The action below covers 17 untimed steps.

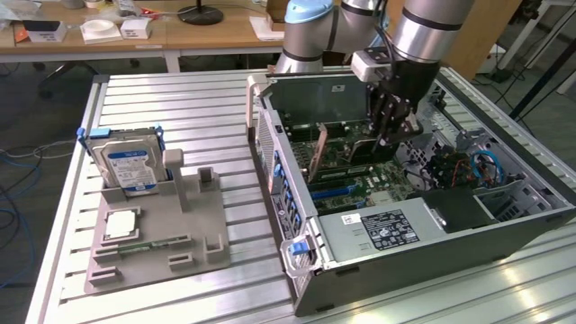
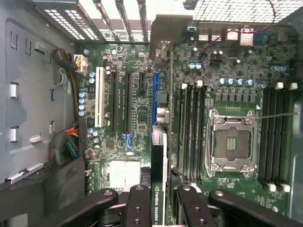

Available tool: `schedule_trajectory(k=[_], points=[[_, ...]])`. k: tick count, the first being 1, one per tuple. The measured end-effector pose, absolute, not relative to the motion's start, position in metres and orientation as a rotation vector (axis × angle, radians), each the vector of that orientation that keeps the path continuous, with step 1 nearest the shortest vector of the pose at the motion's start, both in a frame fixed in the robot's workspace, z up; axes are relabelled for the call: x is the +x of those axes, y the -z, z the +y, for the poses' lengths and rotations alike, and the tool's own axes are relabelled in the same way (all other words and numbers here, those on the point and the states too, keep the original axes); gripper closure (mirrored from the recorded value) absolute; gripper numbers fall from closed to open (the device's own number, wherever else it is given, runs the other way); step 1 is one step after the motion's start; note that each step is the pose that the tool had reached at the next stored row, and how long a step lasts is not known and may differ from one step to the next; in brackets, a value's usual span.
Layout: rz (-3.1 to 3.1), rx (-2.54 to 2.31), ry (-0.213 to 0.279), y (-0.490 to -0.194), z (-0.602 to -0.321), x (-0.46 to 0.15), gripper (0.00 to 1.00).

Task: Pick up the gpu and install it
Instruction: 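Insert the gpu into the slot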

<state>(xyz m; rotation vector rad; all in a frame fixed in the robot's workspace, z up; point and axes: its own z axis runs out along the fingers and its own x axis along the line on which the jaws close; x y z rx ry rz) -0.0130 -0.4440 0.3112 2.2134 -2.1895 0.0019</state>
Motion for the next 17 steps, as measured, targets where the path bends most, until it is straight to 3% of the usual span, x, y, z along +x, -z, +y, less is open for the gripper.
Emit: schedule_trajectory(k=[17], points=[[-2.192,2.233,-0.039,-0.287,-0.444,-0.043,0.74]])
